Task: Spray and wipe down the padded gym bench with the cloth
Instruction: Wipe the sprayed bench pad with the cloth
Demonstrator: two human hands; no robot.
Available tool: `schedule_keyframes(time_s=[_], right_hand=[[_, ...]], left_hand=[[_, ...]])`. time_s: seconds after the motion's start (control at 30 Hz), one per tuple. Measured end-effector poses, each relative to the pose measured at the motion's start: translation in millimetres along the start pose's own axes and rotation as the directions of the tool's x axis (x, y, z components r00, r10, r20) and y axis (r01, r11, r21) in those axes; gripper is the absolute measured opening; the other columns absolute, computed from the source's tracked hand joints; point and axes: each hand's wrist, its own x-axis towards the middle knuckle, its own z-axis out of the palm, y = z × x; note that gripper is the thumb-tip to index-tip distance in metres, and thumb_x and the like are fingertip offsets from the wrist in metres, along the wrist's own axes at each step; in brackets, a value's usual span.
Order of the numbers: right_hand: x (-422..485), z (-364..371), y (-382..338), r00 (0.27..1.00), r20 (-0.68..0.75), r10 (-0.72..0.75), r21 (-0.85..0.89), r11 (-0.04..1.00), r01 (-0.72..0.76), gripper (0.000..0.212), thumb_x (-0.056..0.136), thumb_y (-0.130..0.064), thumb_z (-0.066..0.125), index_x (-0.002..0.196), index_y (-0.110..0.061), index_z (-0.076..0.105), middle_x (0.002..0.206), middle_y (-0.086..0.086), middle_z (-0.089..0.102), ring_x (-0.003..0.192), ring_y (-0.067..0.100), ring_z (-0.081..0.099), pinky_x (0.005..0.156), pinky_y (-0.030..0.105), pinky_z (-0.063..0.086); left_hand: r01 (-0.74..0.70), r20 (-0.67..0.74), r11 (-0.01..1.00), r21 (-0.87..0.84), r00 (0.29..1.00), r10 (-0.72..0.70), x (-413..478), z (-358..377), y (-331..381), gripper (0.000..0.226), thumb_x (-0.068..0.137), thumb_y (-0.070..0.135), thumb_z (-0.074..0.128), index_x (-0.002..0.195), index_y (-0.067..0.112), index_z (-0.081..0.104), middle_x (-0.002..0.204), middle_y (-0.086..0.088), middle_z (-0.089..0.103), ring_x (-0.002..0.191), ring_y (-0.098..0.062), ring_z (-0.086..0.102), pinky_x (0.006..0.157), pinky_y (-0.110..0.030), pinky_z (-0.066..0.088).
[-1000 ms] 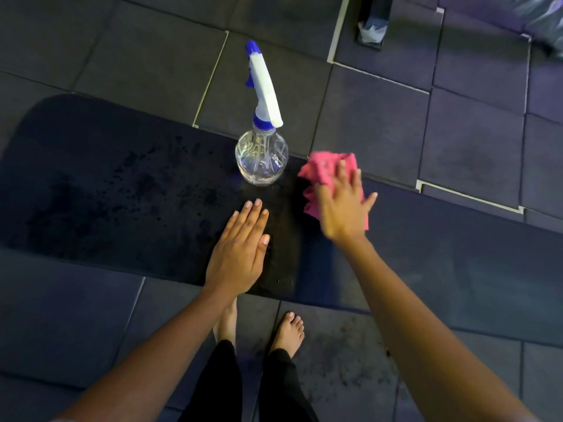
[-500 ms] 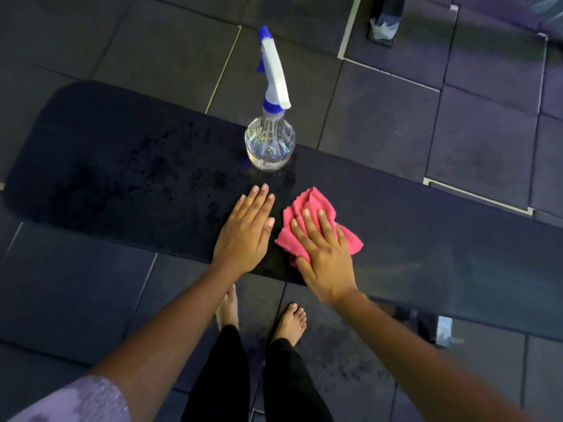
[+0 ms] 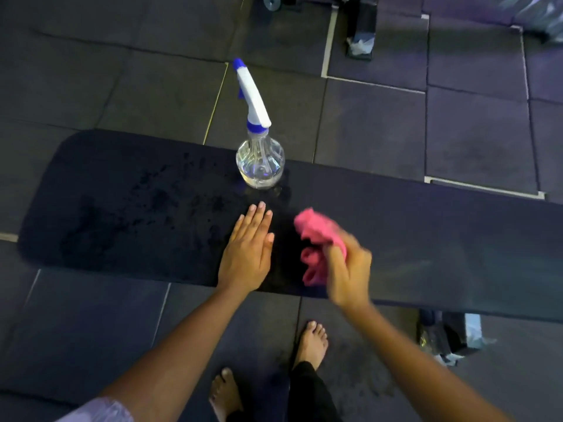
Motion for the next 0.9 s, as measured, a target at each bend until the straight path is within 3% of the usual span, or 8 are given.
schedule_keyframes(time_s=[0.07, 0.17, 0.27, 0.53, 0.63, 0.73, 0.83, 0.9], right_hand=[[27, 3, -2, 0.993, 0.000, -0.119, -0.161, 0.980, 0.117, 0.043, 0.091, -0.019, 0.040, 0.125, -0.022, 0.066, 0.126, 0.005, 0.067, 0.114, 0.030, 0.064, 0.095, 0.057, 0.051], [50, 13, 3, 0.966, 0.227, -0.124, -0.445, 0.869, 0.216, 0.051, 0.093, -0.027, 0.034, 0.136, -0.016, 0.057, 0.147, 0.008, 0.051, 0.145, 0.023, 0.032, 0.117, 0.047, 0.029], [32, 24, 18, 0.939, 0.342, -0.029, -0.667, 0.697, 0.264, 0.065, 0.092, -0.047, 0.020, 0.148, -0.022, 0.041, 0.159, 0.001, 0.030, 0.152, 0.024, 0.010, 0.123, 0.047, 0.007], [-49, 16, 30, 0.879, 0.477, -0.008, -0.693, 0.612, 0.381, 0.064, 0.092, -0.049, 0.016, 0.150, -0.025, 0.030, 0.159, -0.007, 0.018, 0.151, 0.018, 0.003, 0.123, 0.046, 0.011], [-70, 17, 19, 0.908, 0.419, -0.017, -0.607, 0.738, 0.294, 0.063, 0.092, -0.046, 0.018, 0.147, -0.022, 0.038, 0.157, -0.006, 0.027, 0.150, 0.014, 0.010, 0.123, 0.044, 0.014], [-63, 21, 5, 0.981, 0.190, -0.046, -0.410, 0.904, 0.121, 0.057, 0.091, -0.033, 0.030, 0.141, -0.015, 0.051, 0.153, 0.001, 0.041, 0.146, 0.015, 0.030, 0.120, 0.043, 0.026], [-34, 21, -2, 0.997, -0.042, -0.066, -0.349, 0.936, 0.047, 0.056, 0.092, -0.028, 0.031, 0.143, -0.011, 0.047, 0.154, 0.003, 0.040, 0.146, 0.018, 0.030, 0.119, 0.045, 0.028], [-15, 21, -4, 0.999, -0.013, -0.045, -0.388, 0.921, 0.037, 0.056, 0.092, -0.025, 0.031, 0.146, -0.012, 0.043, 0.156, 0.003, 0.035, 0.149, 0.018, 0.023, 0.121, 0.043, 0.023]], left_hand=[[-0.012, -0.006, 1.000, -0.018, 1.000, 0.012, -1, -1, 0, 0.047, 0.101, 0.024, 0.030, 0.143, 0.005, 0.040, 0.154, -0.010, 0.031, 0.146, -0.023, 0.022, 0.121, -0.036, 0.014], [-0.002, -0.002, 0.999, -0.042, 1.000, 0.002, -1, -2, 1, 0.046, 0.100, 0.020, 0.034, 0.143, 0.005, 0.039, 0.155, -0.010, 0.029, 0.146, -0.023, 0.020, 0.121, -0.038, 0.013], [-0.016, 0.010, 0.998, -0.062, 1.000, 0.016, -1, -5, 1, 0.047, 0.100, 0.020, 0.032, 0.144, 0.003, 0.038, 0.155, -0.012, 0.028, 0.147, -0.023, 0.019, 0.121, -0.038, 0.011], [-0.068, 0.064, 0.994, -0.089, 0.995, 0.074, -3, -10, -7, 0.046, 0.103, 0.017, 0.031, 0.147, 0.003, 0.029, 0.158, -0.011, 0.018, 0.148, -0.021, 0.009, 0.121, -0.032, 0.001], [-0.067, 0.107, 0.995, -0.072, 0.991, 0.075, -2, -11, -10, 0.049, 0.103, 0.017, 0.031, 0.150, 0.006, 0.021, 0.160, -0.007, 0.010, 0.149, -0.018, 0.003, 0.119, -0.027, -0.006], [-0.053, 0.145, 0.995, -0.082, 0.987, 0.065, 1, -14, -12, 0.049, 0.103, 0.017, 0.031, 0.150, 0.008, 0.020, 0.161, -0.006, 0.009, 0.149, -0.017, 0.002, 0.117, -0.026, -0.007], [-0.073, 0.161, 0.993, -0.094, 0.983, 0.088, 1, -15, -15, 0.050, 0.102, 0.016, 0.033, 0.150, 0.008, 0.020, 0.161, -0.005, 0.008, 0.149, -0.017, 0.000, 0.117, -0.026, -0.007], [-0.095, 0.156, 0.992, -0.079, 0.982, 0.107, 0, -14, -17, 0.051, 0.102, 0.016, 0.034, 0.151, 0.008, 0.019, 0.161, -0.005, 0.007, 0.149, -0.017, 0.000, 0.117, -0.026, -0.007]])
